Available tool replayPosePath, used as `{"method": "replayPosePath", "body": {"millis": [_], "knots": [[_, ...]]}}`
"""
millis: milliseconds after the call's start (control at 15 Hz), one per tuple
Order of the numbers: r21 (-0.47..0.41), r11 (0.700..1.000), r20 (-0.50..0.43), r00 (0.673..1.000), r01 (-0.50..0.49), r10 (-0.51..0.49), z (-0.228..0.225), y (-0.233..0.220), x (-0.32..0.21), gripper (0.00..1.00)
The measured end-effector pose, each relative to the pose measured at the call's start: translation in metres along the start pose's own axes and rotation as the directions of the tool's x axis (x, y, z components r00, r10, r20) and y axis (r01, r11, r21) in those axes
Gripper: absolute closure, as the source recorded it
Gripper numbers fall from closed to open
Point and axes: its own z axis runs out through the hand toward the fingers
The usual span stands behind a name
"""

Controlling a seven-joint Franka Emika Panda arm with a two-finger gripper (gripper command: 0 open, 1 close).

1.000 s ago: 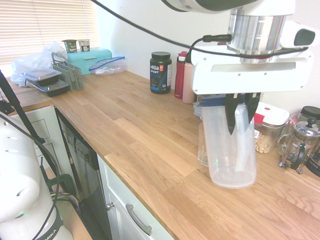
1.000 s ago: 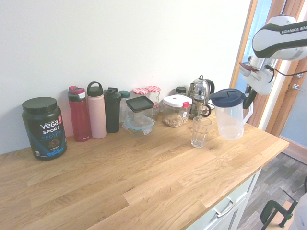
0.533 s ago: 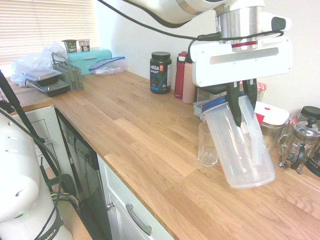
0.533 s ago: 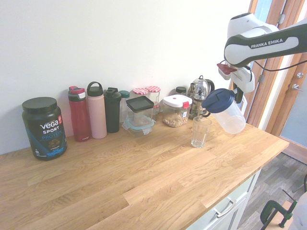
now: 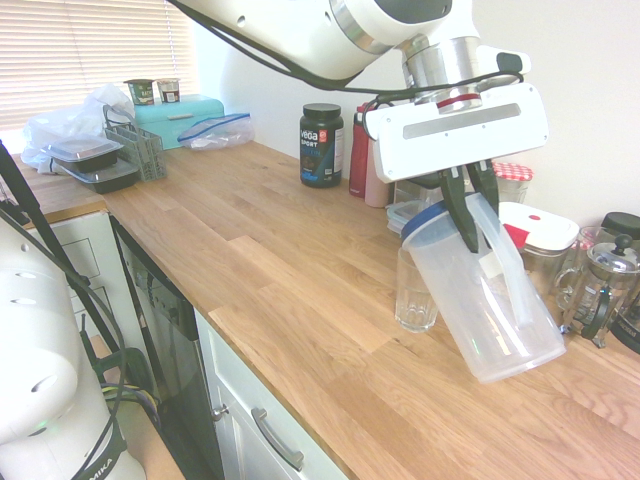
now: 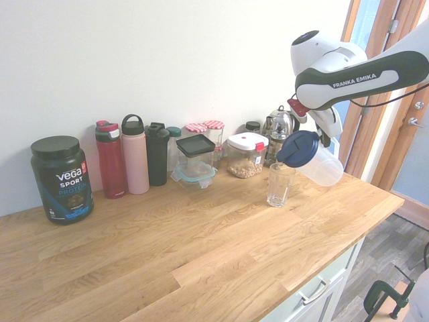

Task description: Pour me some water

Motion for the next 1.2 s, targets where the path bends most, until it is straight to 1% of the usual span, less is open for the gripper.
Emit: {"method": "replayPosePath", "body": {"millis": [333,533,667,733,800,933,1067,1200], "knots": [[-0.004,1.000,0.004,1.000,-0.005,0.005,0.000,0.002,-0.003,1.00],[-0.007,1.000,0.011,1.000,-0.026,0.026,0.000,0.012,-0.012,1.00],[0.019,0.998,-0.010,0.998,-0.064,0.065,-0.001,0.023,-0.024,1.00],[0.059,0.994,-0.038,0.995,-0.093,0.096,-0.002,0.030,-0.031,1.00],[0.106,0.986,-0.062,0.989,-0.125,0.132,-0.005,0.038,-0.042,1.00],[0.199,0.961,-0.101,0.971,-0.194,0.216,-0.010,0.050,-0.062,1.00],[0.285,0.925,-0.129,0.946,-0.252,0.298,-0.007,0.061,-0.076,1.00],[0.356,0.877,-0.144,0.909,-0.322,0.392,0.007,0.077,-0.088,1.00]]}}
